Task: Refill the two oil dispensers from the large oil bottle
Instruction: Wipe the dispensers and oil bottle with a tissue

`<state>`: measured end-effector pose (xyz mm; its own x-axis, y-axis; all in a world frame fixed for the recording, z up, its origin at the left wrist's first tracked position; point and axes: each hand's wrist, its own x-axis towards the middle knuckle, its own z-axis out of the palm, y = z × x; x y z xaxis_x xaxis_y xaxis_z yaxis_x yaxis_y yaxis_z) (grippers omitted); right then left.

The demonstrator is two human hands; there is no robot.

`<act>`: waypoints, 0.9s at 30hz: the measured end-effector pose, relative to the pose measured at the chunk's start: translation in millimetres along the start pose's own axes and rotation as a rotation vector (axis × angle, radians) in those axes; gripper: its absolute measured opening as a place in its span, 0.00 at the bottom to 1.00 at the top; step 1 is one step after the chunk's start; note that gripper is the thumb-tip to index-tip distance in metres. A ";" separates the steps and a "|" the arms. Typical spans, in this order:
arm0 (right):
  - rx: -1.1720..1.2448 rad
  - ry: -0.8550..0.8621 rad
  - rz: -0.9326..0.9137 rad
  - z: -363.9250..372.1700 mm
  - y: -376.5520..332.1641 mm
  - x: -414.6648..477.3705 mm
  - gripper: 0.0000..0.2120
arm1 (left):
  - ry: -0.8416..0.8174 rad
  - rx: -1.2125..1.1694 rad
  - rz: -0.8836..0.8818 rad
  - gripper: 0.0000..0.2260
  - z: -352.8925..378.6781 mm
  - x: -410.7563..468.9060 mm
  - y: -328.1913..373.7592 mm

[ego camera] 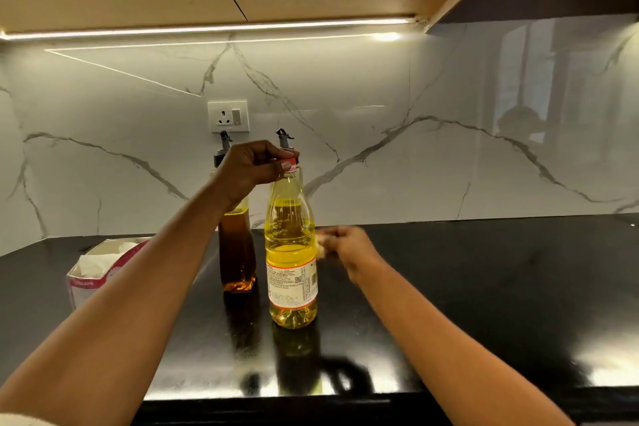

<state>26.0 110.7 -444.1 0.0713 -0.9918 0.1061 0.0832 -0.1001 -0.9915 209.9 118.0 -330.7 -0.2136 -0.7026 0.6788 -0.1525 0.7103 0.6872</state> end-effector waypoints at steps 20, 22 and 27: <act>0.062 -0.132 -0.183 15.2 -71.7 15.2 0.05 | -0.030 0.062 0.063 0.11 -0.6 0.6 -0.3; 0.050 -0.148 -0.279 23.6 -92.4 11.0 0.06 | -0.032 0.114 0.086 0.10 -3.5 0.9 -0.9; -0.021 -0.192 -0.254 15.8 -73.6 7.7 0.09 | 0.000 0.195 0.091 0.09 -8.2 1.4 -3.0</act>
<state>36.1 111.7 -369.2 0.2371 -0.9022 0.3603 0.1016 -0.3459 -0.9328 218.0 114.5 -329.6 -0.2354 -0.6350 0.7358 -0.3168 0.7659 0.5595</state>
